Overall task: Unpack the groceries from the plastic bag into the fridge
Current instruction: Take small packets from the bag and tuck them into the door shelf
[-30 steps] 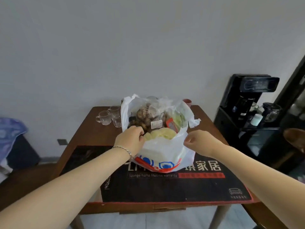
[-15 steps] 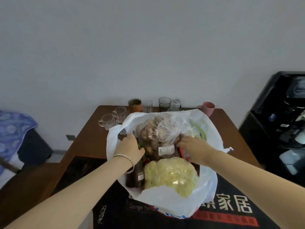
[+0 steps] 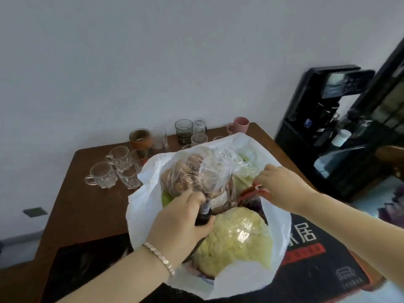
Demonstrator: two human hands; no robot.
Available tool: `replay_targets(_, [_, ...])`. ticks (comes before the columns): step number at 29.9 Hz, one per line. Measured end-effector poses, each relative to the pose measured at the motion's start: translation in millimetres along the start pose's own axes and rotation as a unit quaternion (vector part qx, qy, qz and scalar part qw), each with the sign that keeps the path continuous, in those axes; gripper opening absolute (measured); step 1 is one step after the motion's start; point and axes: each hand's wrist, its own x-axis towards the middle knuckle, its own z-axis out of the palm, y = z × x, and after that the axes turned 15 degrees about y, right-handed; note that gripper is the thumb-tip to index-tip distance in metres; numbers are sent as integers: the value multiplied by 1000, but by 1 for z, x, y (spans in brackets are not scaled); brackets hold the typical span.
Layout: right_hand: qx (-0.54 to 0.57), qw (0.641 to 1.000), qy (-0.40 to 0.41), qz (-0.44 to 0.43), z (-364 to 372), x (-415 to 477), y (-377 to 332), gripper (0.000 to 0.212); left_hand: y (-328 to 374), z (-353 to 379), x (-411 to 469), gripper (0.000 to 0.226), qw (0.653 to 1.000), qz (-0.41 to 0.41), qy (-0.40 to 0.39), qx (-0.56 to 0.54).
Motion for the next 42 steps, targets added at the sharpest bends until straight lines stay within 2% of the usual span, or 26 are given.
replay_targets(2, [54,994,37,91,-22,-15,4,28,16,-8,21,22,997,52,12,-48])
replay_targets(5, [140,957,89,238,-56,-51,11,23,53,-10,55,28,992,102,-7,-77])
replay_targets(11, [94,874,150,453,-115,-181,29,16,163,25,79,23,956,216,-54,-190])
replay_targets(13, [63,835,153,525,-134,-242,25,12,212,39,68,23,936,268,-78,-213])
replay_targets(20, [-46,660,164,732,-188,-494,-52,36,407,61,-54,26,830,418,-179,-323])
replay_targets(22, [-70,616,154,769,-208,-567,-90,34,465,60,-110,28,799,451,-215,-334])
replay_targets(26, [-91,553,156,814,-253,-699,-174,14,575,45,-231,29,742,475,-287,-377])
replay_targets(32, [-170,437,115,876,-309,-842,-287,19,703,-3,-395,36,634,509,-372,-448])
replay_targets(38, [-291,350,32,890,-348,-939,-362,23,803,-52,-511,32,538,545,-418,-489])
replay_targets(42, [-332,312,44,889,-365,-994,-390,20,867,-68,-578,23,471,562,-437,-521])
